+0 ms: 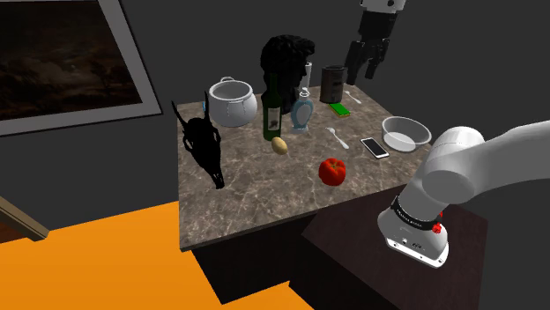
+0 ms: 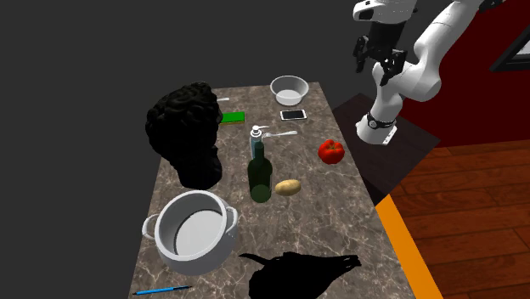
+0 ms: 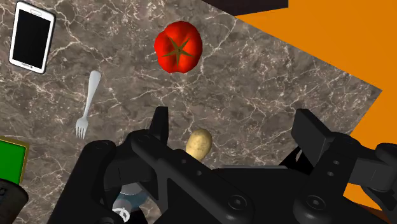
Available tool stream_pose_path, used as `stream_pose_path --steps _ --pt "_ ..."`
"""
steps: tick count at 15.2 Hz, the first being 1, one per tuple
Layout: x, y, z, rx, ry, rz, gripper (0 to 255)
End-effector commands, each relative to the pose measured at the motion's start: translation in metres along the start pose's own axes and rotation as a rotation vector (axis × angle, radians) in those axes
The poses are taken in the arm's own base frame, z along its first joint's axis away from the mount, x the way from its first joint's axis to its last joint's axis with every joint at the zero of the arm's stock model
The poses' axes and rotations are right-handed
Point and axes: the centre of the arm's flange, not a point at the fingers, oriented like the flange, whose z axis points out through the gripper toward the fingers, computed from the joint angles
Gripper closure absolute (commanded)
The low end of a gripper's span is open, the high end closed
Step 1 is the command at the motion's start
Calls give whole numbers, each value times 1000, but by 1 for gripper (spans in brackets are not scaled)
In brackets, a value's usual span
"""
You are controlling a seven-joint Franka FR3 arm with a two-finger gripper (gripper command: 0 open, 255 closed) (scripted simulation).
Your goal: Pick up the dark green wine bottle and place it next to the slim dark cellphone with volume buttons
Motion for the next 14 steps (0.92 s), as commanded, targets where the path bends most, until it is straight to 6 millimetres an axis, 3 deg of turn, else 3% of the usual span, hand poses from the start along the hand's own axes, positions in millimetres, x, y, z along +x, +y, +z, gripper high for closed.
stream_pose_path --steps 1,14 --pt "0 0 0 0 0 0 0" --pt "172 6 33 -19 -21 15 0"
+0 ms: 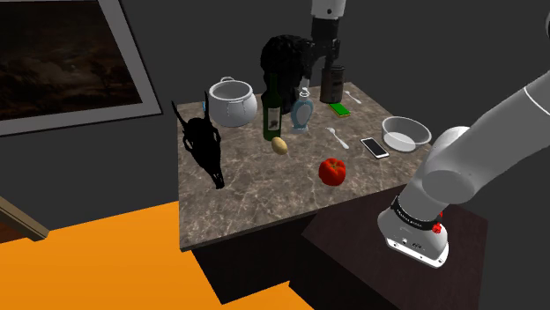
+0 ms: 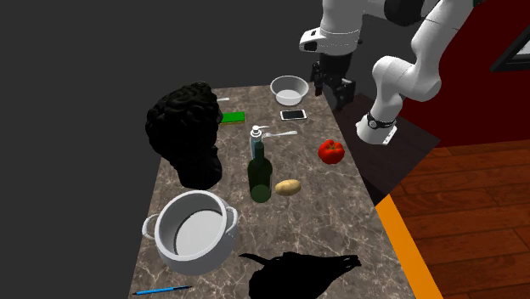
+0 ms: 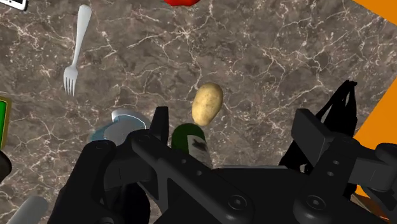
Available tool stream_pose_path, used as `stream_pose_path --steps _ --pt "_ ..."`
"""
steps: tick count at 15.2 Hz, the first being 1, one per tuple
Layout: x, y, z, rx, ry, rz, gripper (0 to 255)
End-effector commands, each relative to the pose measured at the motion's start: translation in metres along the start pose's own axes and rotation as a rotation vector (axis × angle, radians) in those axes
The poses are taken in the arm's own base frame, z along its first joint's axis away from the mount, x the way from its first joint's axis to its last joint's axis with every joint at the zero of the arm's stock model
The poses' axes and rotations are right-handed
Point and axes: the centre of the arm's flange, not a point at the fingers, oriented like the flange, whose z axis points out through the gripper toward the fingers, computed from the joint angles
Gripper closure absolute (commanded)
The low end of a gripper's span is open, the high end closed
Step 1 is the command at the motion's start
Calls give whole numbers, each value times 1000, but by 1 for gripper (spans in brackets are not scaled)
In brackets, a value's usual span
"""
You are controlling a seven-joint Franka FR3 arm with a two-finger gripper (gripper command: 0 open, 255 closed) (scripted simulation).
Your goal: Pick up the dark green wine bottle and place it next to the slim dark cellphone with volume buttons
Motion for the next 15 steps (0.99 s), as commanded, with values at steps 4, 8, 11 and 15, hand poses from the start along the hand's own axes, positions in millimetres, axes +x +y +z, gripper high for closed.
stream_pose_path --steps 4,8,11,15 --pt "69 2 12 -7 -8 6 0" --pt "122 4 22 -13 -14 11 0" --pt "162 6 30 -18 -19 14 0" --pt "214 8 40 -24 -26 18 0"
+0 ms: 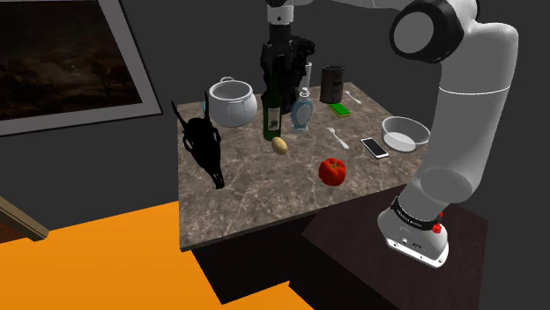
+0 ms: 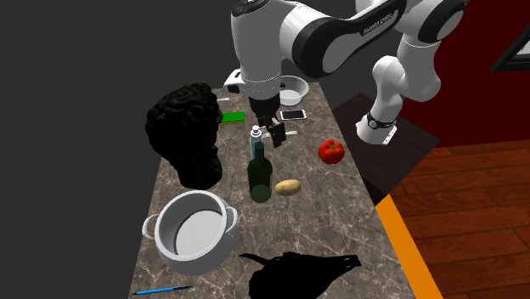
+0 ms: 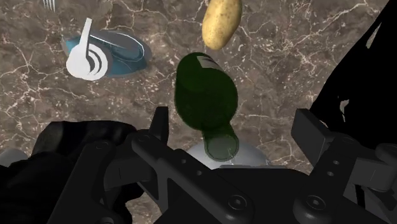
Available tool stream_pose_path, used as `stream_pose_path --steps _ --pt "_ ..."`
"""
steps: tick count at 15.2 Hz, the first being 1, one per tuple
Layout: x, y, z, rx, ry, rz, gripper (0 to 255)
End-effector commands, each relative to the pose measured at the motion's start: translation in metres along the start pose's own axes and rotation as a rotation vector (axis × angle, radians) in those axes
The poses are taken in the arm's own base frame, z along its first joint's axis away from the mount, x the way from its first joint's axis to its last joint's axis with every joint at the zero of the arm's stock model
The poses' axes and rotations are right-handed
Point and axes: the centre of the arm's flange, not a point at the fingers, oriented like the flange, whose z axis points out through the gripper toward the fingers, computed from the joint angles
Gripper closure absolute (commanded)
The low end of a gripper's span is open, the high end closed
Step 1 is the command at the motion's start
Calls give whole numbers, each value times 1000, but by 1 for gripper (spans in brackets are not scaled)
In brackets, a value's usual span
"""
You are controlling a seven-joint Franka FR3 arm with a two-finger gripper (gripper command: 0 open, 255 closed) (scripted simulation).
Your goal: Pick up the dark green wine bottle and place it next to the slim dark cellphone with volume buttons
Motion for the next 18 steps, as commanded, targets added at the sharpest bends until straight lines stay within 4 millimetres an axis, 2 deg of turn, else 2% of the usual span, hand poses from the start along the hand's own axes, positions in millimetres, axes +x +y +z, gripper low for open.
stream_pose_path --steps 1,2,10,18 --pt "26 1 6 -3 -4 2 0" --pt "38 2 8 -4 -5 3 0" --pt "37 2 48 -4 -5 3 0" --pt "37 2 48 -4 -5 3 0"
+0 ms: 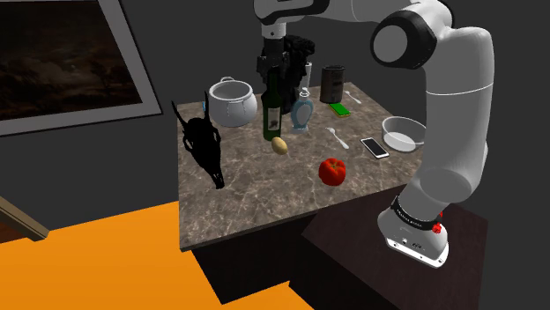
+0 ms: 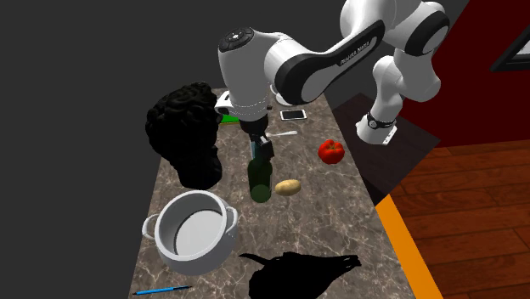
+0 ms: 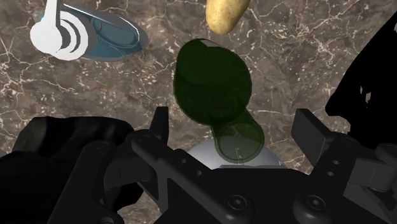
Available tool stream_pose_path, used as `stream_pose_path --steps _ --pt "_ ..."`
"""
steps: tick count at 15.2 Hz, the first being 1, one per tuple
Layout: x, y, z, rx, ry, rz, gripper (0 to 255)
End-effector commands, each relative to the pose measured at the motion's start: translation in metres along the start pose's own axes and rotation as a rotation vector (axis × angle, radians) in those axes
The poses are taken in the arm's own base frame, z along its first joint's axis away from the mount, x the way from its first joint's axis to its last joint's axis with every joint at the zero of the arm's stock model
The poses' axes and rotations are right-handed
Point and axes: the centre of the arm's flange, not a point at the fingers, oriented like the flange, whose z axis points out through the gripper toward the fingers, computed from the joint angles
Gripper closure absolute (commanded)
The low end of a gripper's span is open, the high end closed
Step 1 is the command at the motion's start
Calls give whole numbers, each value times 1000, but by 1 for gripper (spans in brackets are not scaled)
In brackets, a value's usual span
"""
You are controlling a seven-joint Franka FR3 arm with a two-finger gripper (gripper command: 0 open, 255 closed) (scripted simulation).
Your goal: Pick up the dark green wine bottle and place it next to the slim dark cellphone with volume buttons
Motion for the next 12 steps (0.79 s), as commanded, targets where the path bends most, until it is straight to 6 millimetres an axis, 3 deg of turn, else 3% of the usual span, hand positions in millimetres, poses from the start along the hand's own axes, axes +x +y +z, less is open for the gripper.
stream_pose_path --steps 1,10,12 --pt "0 0 0 0 0 0 255" --pt "0 0 0 0 0 0 255" --pt "-1 0 -10 0 0 0 255"
